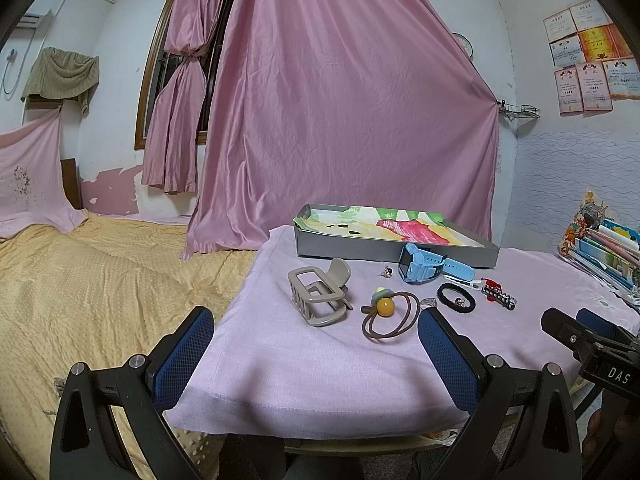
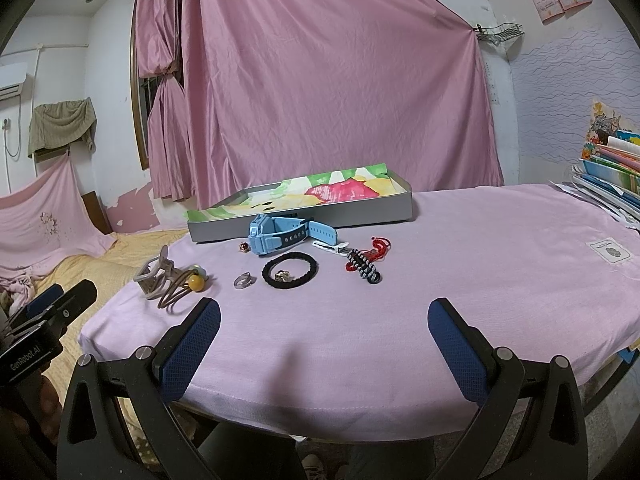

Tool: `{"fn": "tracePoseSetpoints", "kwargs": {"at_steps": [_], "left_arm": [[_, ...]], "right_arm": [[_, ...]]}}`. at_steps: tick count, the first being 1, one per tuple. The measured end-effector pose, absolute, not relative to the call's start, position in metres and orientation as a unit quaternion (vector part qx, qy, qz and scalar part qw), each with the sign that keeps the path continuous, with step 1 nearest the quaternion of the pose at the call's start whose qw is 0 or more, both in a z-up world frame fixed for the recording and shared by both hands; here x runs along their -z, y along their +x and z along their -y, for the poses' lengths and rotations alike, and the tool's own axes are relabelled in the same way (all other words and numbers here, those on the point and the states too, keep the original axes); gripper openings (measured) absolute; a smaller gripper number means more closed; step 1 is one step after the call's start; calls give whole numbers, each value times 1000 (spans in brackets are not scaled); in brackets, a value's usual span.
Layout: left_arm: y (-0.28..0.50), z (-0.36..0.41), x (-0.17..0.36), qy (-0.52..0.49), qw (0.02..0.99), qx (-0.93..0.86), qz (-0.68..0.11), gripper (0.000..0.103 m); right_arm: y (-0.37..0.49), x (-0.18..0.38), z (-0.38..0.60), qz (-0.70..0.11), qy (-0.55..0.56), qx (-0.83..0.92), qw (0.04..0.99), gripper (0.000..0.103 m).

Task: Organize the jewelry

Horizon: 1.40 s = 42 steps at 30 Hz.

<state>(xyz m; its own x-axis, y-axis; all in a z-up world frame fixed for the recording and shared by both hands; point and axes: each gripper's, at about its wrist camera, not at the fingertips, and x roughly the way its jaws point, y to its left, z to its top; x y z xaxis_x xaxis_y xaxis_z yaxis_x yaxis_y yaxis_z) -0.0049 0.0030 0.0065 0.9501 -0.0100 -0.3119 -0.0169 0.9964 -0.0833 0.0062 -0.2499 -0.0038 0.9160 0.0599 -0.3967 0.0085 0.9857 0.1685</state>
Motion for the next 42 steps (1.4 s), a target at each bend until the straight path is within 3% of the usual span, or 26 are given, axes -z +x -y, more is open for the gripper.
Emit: {"fn": "tracePoseSetpoints", "kwargs": {"at_steps": [42], "left_arm": [[-4, -1, -6, -44, 987, -2, -157, 102]], "right_arm": [[6, 4, 249, -205, 84, -14, 975, 102]]}}
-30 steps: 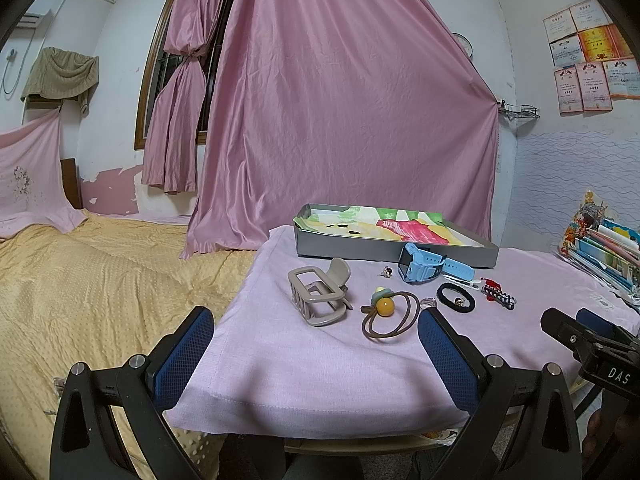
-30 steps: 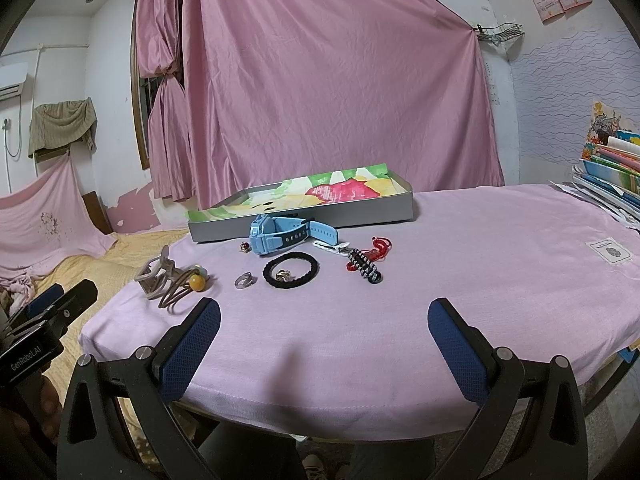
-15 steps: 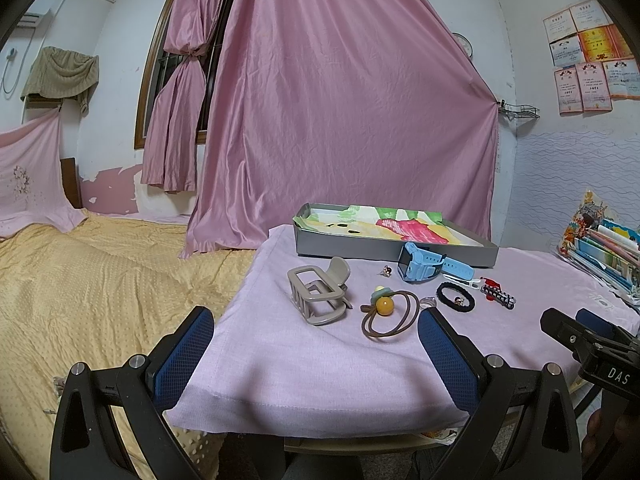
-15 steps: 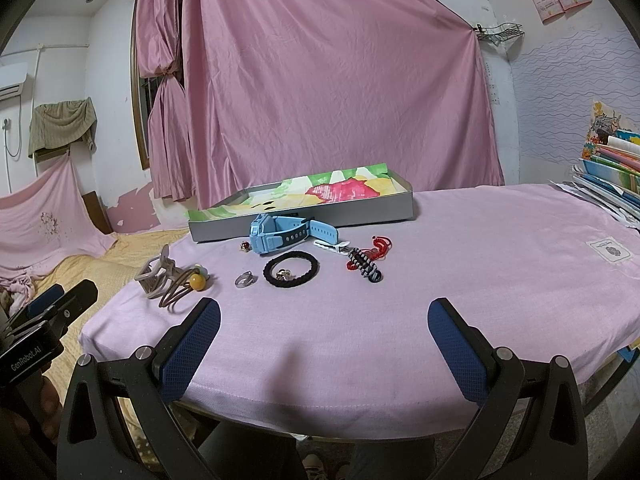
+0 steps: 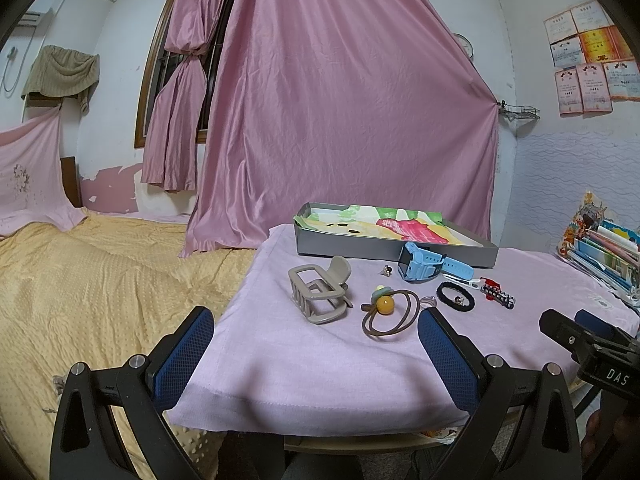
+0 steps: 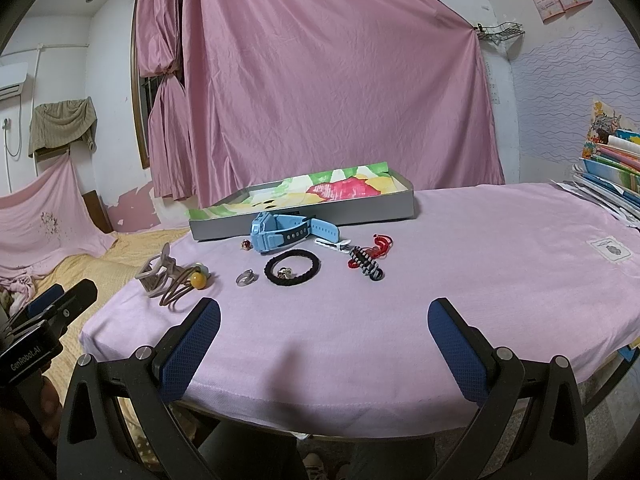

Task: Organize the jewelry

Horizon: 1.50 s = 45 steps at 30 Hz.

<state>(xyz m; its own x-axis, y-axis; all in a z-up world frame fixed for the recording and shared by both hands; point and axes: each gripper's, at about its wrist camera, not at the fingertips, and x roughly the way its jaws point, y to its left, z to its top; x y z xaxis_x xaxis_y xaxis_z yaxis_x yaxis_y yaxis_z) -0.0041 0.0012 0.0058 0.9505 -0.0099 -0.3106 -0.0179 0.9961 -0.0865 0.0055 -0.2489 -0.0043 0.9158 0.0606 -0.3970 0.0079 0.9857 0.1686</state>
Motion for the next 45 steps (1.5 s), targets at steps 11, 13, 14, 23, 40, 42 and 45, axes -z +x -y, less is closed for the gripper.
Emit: {"fn": "tracePoseSetpoints", "kwargs": {"at_steps": [11, 13, 14, 23, 40, 42, 45], "left_arm": [[-6, -2, -4, -52, 985, 0, -162, 102], [-4, -5, -5, -56, 985, 2, -165, 102], [-2, -7, -4, -57, 984, 3, -167, 102], [29, -30, -6, -77, 976, 2, -203, 102], [92, -24, -10, -97, 961, 50, -253, 98], [99, -21, -8, -96, 958, 54, -265, 93], [110, -16, -5, -95, 953, 55, -284, 87]], "right_arm": [[3, 5, 244, -205, 76, -15, 976, 102], [4, 4, 243, -205, 73, -16, 976, 102], [5, 3, 242, -204, 73, -17, 976, 102], [30, -13, 242, -198, 89, -38, 975, 102], [89, -13, 234, -252, 85, -88, 960, 58], [98, -11, 234, -266, 86, -85, 956, 55], [113, -6, 239, -294, 97, -83, 947, 41]]}}
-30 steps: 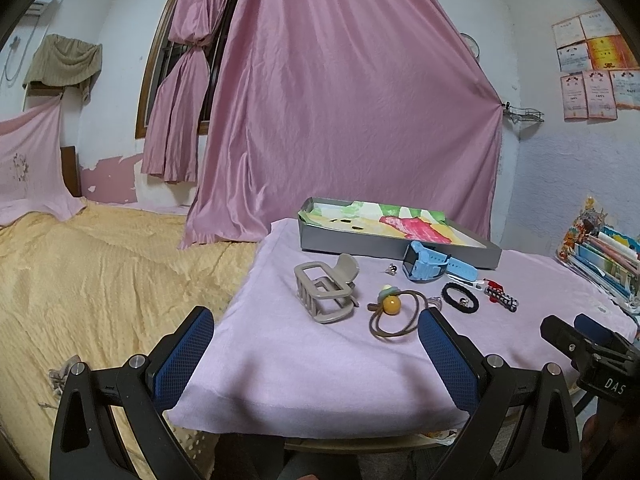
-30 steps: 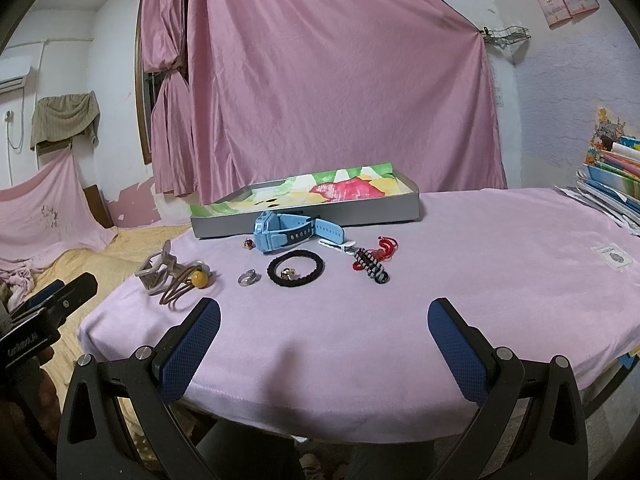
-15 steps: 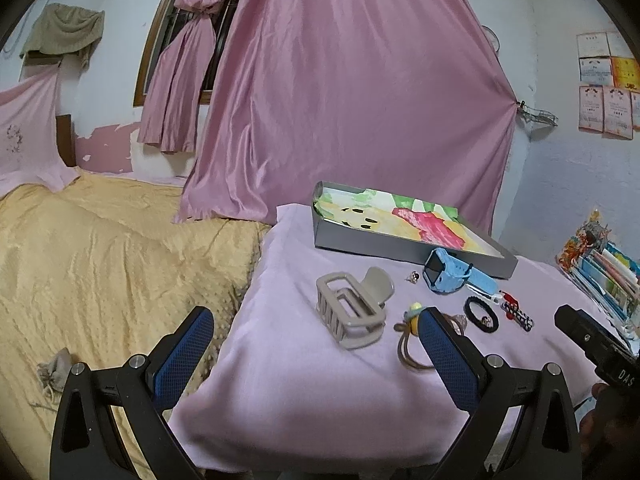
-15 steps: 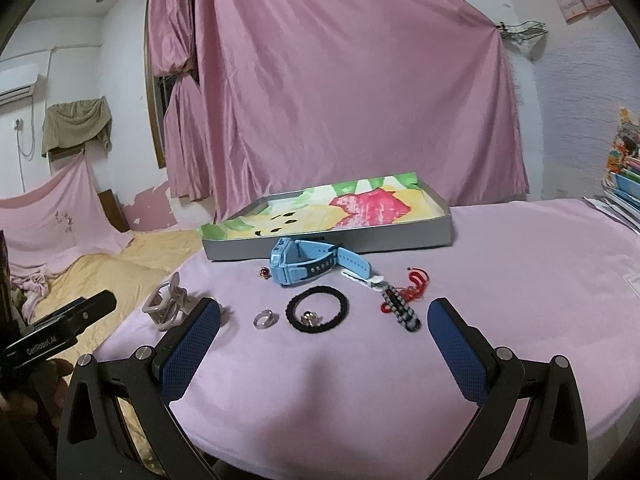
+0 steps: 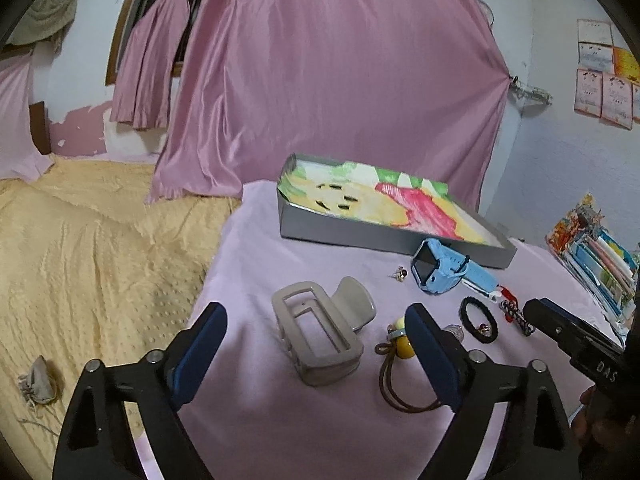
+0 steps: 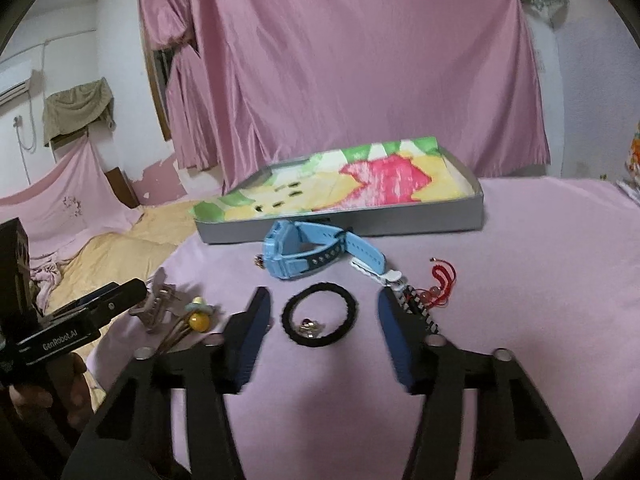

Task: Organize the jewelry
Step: 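Grasp the grey claw clip with the left tool while the right tool grasps the black hair tie, then carry the claw clip and hair tie with both tools over the grey tray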

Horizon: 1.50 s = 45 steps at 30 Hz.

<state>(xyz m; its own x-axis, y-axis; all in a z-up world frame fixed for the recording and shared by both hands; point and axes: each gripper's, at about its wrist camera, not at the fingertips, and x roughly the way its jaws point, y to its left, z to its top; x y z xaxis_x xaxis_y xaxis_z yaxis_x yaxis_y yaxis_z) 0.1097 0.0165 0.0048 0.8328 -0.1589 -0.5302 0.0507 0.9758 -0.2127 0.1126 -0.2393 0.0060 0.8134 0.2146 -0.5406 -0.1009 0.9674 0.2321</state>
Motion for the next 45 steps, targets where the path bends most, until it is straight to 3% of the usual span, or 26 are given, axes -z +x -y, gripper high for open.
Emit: {"fn": "tracePoseSetpoints", "kwargs": {"at_steps": [3, 10, 18, 20, 26, 27, 29, 45], "left_arm": [[119, -13, -1, -97, 947, 55, -301, 81], [134, -2, 5, -96, 936, 55, -335, 74], [145, 0, 7, -99, 930, 42, -352, 53], [146, 0, 6, -101, 930, 41, -352, 53], [147, 1, 6, -100, 930, 46, -351, 53], [147, 2, 6, -99, 930, 47, -350, 53], [148, 4, 6, -97, 931, 50, -349, 53], [151, 7, -27, -100, 949, 54, -295, 53]], "right_arm": [[127, -1, 244, -323, 99, -75, 938, 32], [148, 11, 243, -367, 91, -71, 923, 31], [162, 14, 241, -382, 86, -70, 918, 31], [164, 15, 239, -389, 84, -70, 915, 23], [172, 15, 229, -410, 49, -67, 908, 22], [173, 15, 228, -412, 43, -68, 908, 19], [175, 15, 226, -415, 32, -69, 907, 5], [168, -24, 255, -313, 111, -125, 935, 4]]}}
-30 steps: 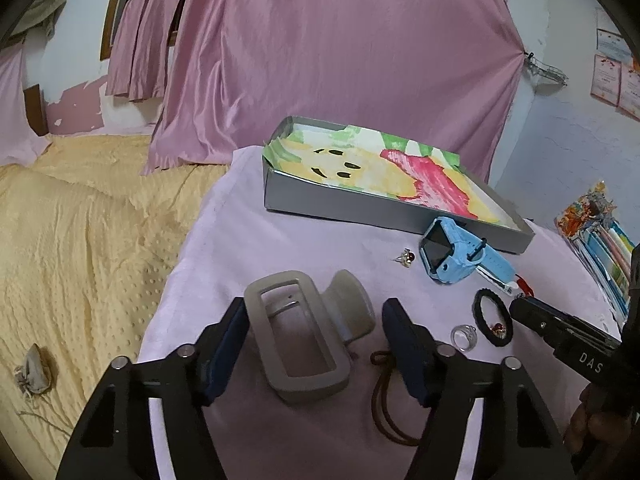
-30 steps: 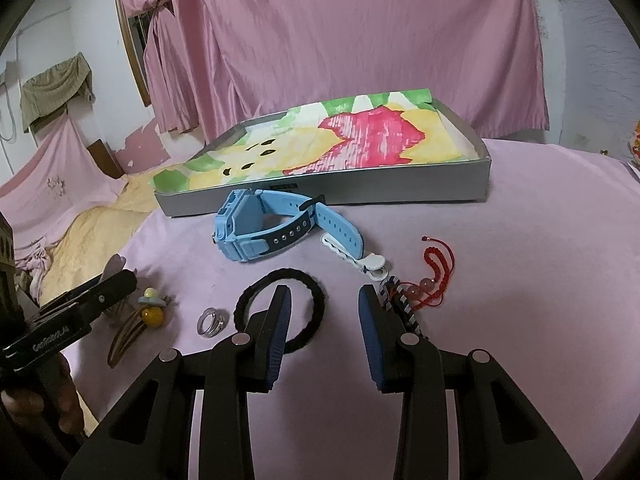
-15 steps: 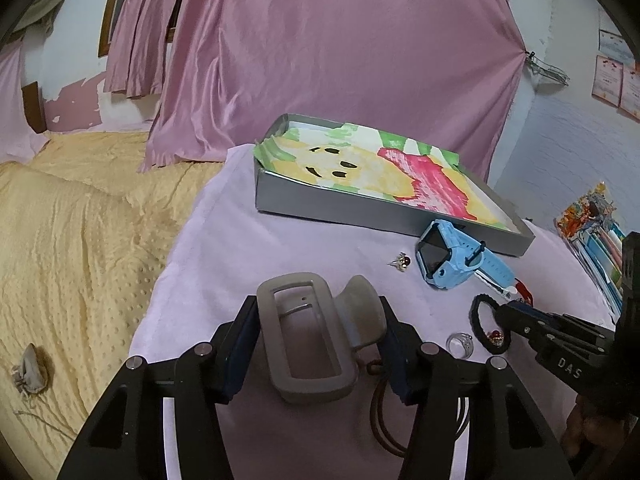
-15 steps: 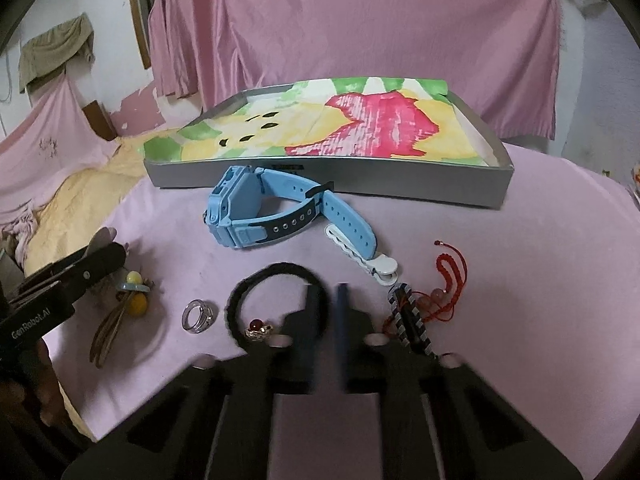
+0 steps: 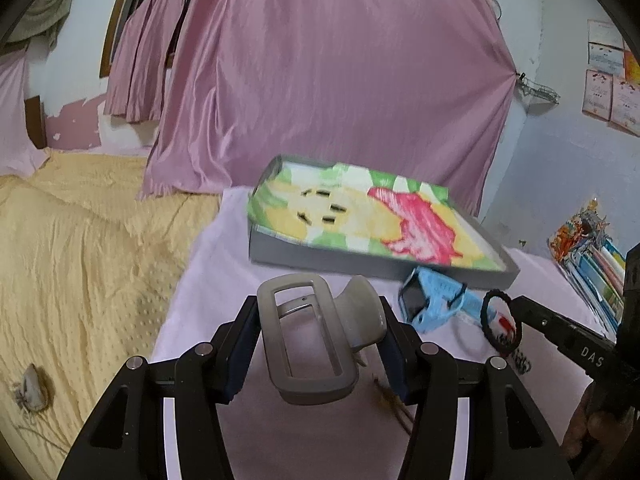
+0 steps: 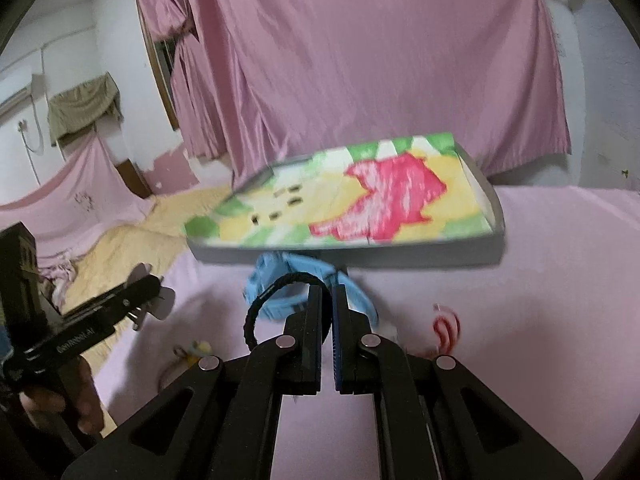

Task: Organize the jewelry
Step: 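Carry the claw clip and hair tie with both tools over the grey tray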

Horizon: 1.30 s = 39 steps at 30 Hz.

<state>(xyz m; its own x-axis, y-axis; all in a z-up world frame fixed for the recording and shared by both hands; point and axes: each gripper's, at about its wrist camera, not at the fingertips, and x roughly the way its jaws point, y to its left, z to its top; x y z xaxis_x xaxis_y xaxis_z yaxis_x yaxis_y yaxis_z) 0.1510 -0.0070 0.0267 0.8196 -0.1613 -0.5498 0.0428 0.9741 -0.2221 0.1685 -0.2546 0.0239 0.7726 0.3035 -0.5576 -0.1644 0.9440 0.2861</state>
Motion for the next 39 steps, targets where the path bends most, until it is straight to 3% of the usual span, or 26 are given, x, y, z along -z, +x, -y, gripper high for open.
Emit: {"fn": "tracePoseSetpoints", "kwargs": {"at_steps": [13, 30, 39], "left_arm": [[230, 15, -57, -103, 949, 83, -286, 53], [306, 31, -15, -62, 909, 74, -406, 53], [310, 38, -8, -45, 906, 67, -415, 53]], "right_arm": [[259, -47, 249, -326, 96, -126, 932, 4], [319, 0, 230, -409, 79, -128, 900, 4], [324, 11, 232, -429, 87, -125, 891, 5]]}}
